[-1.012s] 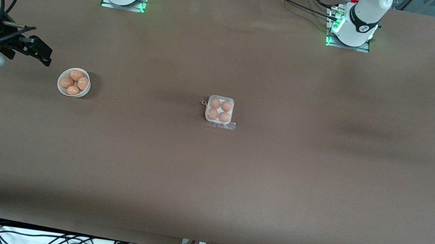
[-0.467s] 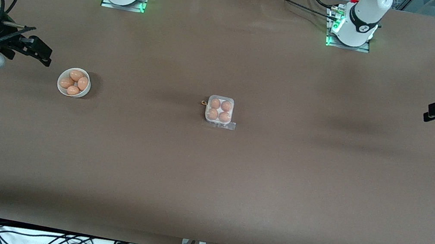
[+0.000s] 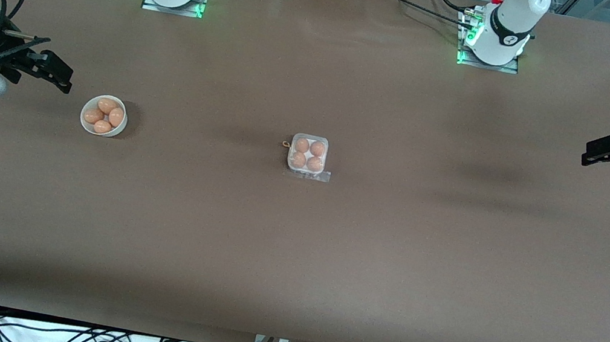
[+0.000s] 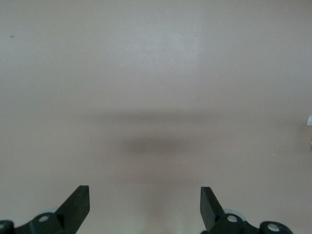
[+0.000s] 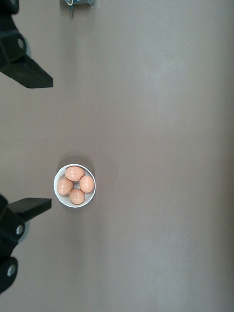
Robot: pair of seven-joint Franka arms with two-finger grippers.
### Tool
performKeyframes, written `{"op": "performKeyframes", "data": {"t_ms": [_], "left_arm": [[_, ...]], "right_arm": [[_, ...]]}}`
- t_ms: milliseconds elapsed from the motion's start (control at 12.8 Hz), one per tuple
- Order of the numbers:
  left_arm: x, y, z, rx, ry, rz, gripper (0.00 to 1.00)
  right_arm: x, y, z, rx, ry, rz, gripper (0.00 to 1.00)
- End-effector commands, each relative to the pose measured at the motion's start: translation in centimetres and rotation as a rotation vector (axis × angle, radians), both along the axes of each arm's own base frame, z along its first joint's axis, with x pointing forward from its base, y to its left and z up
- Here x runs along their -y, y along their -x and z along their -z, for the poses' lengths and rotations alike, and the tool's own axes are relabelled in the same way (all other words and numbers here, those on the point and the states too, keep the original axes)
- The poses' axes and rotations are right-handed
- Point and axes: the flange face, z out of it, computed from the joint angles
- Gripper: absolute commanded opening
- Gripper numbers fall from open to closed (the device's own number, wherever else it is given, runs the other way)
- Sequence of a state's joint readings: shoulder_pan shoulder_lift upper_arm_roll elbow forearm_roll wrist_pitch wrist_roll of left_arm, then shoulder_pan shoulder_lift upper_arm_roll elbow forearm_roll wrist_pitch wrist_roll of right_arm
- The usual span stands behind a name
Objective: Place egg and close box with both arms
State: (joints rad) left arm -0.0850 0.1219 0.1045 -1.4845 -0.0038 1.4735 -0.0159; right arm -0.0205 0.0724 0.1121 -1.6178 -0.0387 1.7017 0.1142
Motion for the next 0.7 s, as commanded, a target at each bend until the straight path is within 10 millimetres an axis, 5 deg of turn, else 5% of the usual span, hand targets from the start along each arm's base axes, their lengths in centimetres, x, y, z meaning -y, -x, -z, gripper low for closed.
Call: {"op": "performKeyframes", "data": {"t_ms": [0, 623], "left_arm": [[0.8, 0.7, -0.1, -0.005, -0.018, 0.014, 1.00], [3.0, -0.3, 1.8, -0.033, -0.021, 0.055, 1.00]], "right_arm": [[0.2, 0.0, -0.1, 0.007, 0.008, -0.007, 1.00], [0.2, 0.0, -0.1, 0.006, 0.008, -0.007, 1.00]]}}
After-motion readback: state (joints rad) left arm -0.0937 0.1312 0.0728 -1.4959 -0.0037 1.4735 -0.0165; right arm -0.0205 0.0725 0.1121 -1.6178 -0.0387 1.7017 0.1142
